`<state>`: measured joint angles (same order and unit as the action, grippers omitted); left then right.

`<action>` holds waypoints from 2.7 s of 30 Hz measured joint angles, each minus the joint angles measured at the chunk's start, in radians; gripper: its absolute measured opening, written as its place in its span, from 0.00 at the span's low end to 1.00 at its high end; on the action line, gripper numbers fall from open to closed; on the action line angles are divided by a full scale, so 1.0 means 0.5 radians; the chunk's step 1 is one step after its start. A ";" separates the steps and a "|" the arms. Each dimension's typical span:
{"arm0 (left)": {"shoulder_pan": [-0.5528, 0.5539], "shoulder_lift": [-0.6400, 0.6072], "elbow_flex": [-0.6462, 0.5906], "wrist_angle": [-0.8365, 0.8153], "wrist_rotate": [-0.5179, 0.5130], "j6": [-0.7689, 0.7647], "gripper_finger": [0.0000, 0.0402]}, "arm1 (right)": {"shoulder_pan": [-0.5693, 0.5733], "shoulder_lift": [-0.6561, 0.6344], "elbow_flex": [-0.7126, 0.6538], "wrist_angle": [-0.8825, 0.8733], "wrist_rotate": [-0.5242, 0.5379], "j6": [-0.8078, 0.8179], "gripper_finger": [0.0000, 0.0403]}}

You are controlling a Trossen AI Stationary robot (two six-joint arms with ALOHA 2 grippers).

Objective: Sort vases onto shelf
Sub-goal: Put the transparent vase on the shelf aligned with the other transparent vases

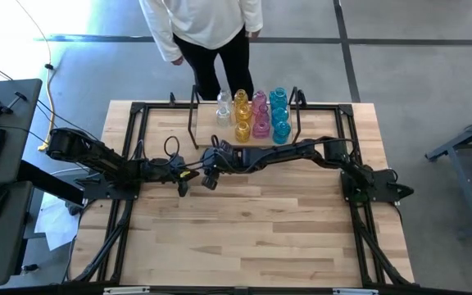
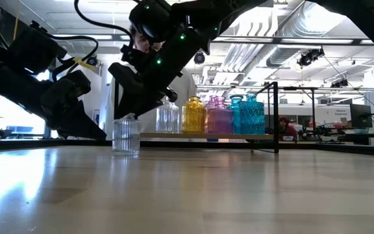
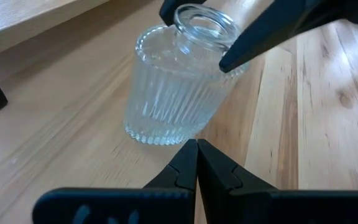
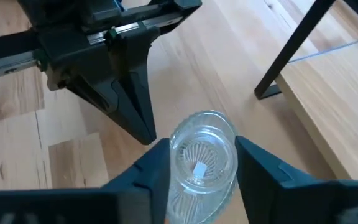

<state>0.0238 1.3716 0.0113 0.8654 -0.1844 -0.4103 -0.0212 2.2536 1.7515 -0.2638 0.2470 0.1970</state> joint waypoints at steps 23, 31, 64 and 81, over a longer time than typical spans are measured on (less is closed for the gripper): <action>-0.001 -0.001 -0.001 -0.001 0.021 0.008 0.00 | -0.147 -0.267 0.007 -0.200 -0.324 -0.429 0.27; 0.000 -0.001 -0.002 0.007 0.030 0.028 0.00 | -0.411 -0.369 0.018 -0.367 -0.763 -0.999 0.27; 0.000 -0.001 -0.002 0.031 0.030 0.056 0.00 | -0.757 -0.336 0.012 -0.442 -1.072 -1.650 0.27; -0.001 -0.001 -0.002 0.028 0.029 0.054 0.00 | -0.760 -0.270 0.012 -0.379 -1.078 -1.557 0.27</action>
<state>0.0235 1.3712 0.0105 0.8792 -0.1698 -0.3832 -0.4012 2.1187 1.7576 -0.4534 -0.2920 -0.5817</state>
